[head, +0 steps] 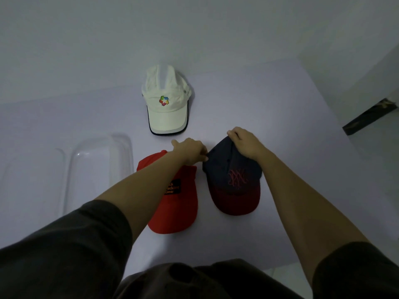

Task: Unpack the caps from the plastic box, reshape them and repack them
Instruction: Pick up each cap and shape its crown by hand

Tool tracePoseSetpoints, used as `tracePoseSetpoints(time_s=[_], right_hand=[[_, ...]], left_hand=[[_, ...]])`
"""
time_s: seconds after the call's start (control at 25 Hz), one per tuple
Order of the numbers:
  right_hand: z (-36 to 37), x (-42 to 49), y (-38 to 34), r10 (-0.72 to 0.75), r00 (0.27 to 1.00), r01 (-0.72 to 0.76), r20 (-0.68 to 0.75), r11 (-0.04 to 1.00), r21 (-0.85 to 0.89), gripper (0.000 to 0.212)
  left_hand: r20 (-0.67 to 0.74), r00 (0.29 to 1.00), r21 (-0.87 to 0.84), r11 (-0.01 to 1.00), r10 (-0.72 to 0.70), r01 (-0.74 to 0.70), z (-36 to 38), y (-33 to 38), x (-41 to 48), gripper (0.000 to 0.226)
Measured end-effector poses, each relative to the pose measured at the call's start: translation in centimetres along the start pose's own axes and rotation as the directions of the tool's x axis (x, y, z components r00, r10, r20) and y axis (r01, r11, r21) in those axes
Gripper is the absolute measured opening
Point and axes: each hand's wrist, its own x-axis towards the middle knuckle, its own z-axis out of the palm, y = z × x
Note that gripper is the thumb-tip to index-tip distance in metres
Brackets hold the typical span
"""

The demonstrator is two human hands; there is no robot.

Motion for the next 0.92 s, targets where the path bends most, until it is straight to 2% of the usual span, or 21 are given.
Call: tracePoseSetpoints(time_s=[0.08,0.12,0.2,0.28,0.36,0.48,0.56,0.68,0.8,0.92], right_hand=[[0.1,-0.1,0.0,-0.048,0.997,0.049,-0.053,0.998,0.026,0.033],[-0.2,-0.2,0.1,-0.044,0.998,0.047,-0.053,0.996,0.072,0.037],[-1.1,-0.6,0.4,0.023,1.0,-0.024,0.007,0.985,0.168,0.043],[-1.8,-0.8,1.1,0.088,0.992,-0.1,0.095,0.986,0.134,0.046],[-2.3,-1.0,1.9,0.104,0.987,-0.116,0.122,0.988,0.101,0.042],[-3.0,-2.1,3.9,0.161,0.984,-0.177,0.078,0.948,0.266,0.037],[-3.2,-3.1,5.7,0.222,0.97,-0.243,0.101,0.917,0.318,0.04],[-2.6,-4.1,7.5,0.227,0.97,-0.242,0.09,0.944,0.226,0.024],[-2.5,-4.3,8.3,0.196,0.98,-0.188,-0.044,0.971,0.148,0.019],[-2.9,-4.3,8.5,0.219,0.975,-0.215,-0.018,0.968,0.132,0.016]], left_hand=[[-0.003,1.0,0.042,0.999,0.0,0.001,0.0,0.1,0.0,0.031],[0.0,1.0,-0.01,1.0,0.008,-0.008,0.0,0.0,0.0,0.031],[0.003,0.998,-0.245,0.968,0.055,-0.052,0.1,-0.2,0.2,0.032],[-0.02,0.995,-0.421,0.902,0.098,-0.098,0.2,0.0,0.2,0.031],[-0.025,0.995,-0.416,0.905,0.092,-0.094,0.6,-0.1,0.5,0.029],[-0.012,0.999,-0.398,0.916,0.04,-0.041,0.6,-0.5,0.9,0.037],[-0.059,0.997,-0.445,0.893,0.049,-0.071,0.0,-0.3,1.0,0.035],[-0.071,0.991,-0.426,0.895,0.114,-0.134,-0.8,0.5,1.0,0.029],[-0.056,0.992,-0.364,0.923,0.112,-0.125,-0.7,0.2,1.2,0.028],[-0.071,0.994,-0.332,0.937,0.086,-0.104,-0.6,-0.4,1.4,0.029]])
